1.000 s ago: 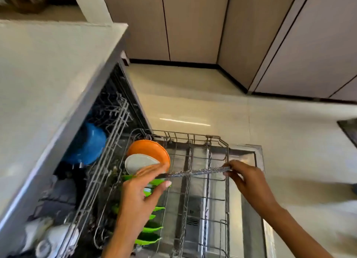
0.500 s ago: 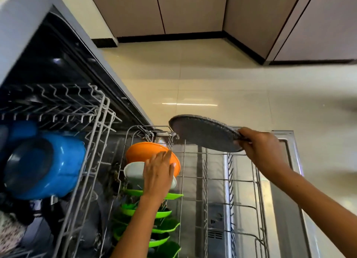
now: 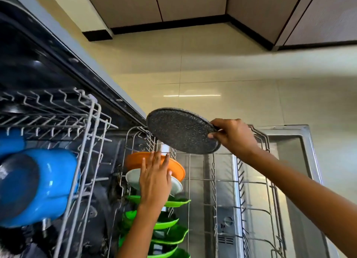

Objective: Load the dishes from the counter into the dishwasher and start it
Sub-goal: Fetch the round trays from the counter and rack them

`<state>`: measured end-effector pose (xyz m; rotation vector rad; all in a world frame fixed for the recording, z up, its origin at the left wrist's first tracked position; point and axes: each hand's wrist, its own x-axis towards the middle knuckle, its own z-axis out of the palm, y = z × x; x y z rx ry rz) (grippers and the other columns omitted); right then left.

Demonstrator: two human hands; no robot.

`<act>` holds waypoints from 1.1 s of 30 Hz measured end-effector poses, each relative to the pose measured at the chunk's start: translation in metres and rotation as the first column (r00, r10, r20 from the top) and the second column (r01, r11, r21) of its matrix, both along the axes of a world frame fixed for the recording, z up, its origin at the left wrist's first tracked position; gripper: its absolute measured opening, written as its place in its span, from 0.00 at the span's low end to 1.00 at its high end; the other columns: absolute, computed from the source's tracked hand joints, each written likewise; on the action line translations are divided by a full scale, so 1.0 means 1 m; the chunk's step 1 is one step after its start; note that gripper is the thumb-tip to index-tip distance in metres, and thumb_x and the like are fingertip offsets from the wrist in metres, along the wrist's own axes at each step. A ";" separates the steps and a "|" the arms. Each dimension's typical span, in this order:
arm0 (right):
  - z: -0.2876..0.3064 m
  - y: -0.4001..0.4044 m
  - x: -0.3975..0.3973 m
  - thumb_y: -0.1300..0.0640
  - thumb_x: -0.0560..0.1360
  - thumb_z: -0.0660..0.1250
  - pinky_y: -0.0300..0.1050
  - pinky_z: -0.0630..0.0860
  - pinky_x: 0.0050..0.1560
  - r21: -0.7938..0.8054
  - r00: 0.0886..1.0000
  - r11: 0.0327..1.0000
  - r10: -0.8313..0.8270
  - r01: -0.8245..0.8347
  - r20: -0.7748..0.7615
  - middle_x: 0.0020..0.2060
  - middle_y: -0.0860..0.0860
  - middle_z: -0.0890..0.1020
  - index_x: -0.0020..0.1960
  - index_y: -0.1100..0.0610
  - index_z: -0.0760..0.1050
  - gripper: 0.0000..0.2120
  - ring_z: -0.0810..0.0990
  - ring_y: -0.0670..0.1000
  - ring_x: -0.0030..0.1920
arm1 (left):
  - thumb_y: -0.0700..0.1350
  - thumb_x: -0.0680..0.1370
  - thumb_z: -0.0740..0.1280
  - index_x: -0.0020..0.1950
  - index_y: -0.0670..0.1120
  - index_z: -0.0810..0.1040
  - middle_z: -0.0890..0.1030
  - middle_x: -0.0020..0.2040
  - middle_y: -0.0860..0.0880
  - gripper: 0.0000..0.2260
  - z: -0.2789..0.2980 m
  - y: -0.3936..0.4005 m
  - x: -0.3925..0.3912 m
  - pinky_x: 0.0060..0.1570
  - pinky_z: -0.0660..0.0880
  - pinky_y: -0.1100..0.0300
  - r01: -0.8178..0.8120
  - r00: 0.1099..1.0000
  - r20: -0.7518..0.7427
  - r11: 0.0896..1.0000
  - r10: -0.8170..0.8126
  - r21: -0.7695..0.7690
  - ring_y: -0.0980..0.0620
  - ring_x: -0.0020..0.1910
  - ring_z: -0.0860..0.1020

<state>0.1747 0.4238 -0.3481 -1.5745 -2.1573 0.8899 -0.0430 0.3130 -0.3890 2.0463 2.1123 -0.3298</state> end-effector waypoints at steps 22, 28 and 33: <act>-0.026 0.006 -0.094 0.56 0.76 0.65 0.48 0.75 0.46 -0.170 0.934 0.952 0.287 -0.254 0.214 0.49 0.56 0.81 0.57 0.55 0.75 0.11 0.79 0.57 0.50 | 0.37 0.63 0.76 0.68 0.46 0.73 0.73 0.67 0.42 0.33 -0.006 -0.035 0.002 0.68 0.61 0.47 -0.071 0.995 0.077 0.993 0.064 0.093 0.43 0.68 0.69; -0.041 -0.004 -0.112 0.58 0.77 0.63 0.52 0.77 0.51 -0.228 0.898 0.934 0.334 -0.274 0.286 0.51 0.58 0.80 0.63 0.55 0.71 0.14 0.79 0.59 0.52 | 0.34 0.62 0.75 0.69 0.46 0.72 0.72 0.68 0.42 0.36 -0.009 -0.036 -0.002 0.67 0.56 0.49 -0.082 0.988 0.136 0.992 0.068 0.100 0.42 0.69 0.68; -0.045 -0.017 -0.122 0.64 0.77 0.60 0.53 0.76 0.45 -0.204 0.917 0.941 0.317 -0.271 0.241 0.48 0.59 0.80 0.66 0.53 0.65 0.19 0.80 0.61 0.47 | 0.34 0.63 0.74 0.69 0.46 0.72 0.71 0.69 0.43 0.35 -0.011 -0.035 -0.003 0.69 0.58 0.47 -0.078 0.985 0.163 0.991 0.059 0.112 0.42 0.70 0.67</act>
